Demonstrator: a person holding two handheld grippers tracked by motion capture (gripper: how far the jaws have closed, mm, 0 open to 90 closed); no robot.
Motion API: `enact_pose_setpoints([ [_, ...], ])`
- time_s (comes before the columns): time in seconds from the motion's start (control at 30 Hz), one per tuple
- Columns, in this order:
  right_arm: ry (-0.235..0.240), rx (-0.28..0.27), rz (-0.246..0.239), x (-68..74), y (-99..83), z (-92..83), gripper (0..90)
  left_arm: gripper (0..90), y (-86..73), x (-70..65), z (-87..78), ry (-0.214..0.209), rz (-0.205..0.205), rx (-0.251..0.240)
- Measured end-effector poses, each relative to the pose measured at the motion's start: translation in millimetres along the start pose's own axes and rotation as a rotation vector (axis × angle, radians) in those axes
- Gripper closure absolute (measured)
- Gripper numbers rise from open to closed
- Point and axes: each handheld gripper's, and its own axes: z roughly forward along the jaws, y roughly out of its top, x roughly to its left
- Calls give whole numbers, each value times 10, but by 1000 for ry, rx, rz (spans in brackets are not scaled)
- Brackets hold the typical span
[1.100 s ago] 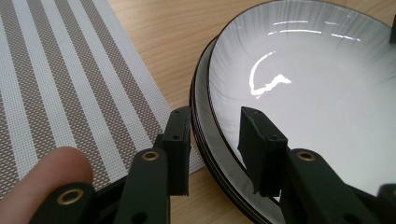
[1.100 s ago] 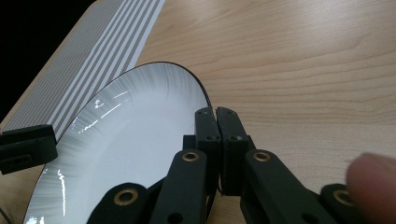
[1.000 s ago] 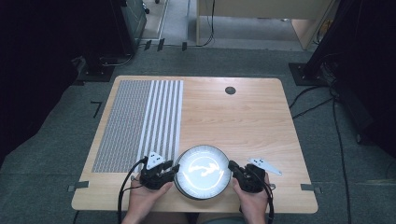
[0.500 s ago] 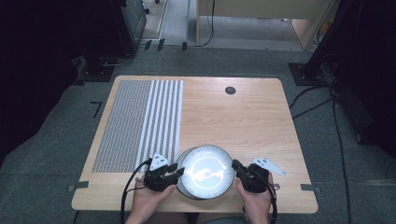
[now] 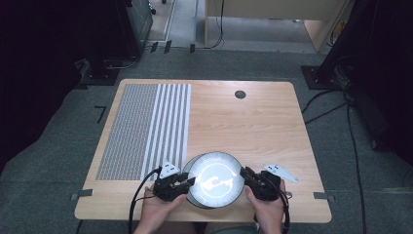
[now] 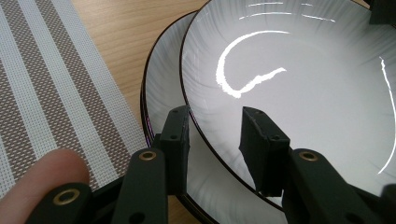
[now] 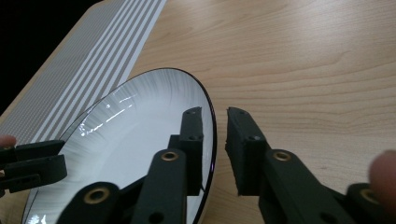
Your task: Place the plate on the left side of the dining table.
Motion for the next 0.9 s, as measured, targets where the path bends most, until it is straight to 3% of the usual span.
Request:
enact_pose_setpoints([
  [0.13,-38,9,-21,4,-16,-3,719,629,1,7,1,-6,-5,-1],
  [0.2,-44,28,-3,3,-38,6,714,628,2,8,0,-7,-4,-1],
  [0.57,-22,104,57,53,-141,56,752,621,2,11,-1,-10,-4,-1],
  [0.77,15,88,150,19,-176,74,798,613,2,19,1,-21,-15,-7],
  [0.9,56,56,244,-24,-195,71,813,605,0,28,5,-33,-24,-8],
])
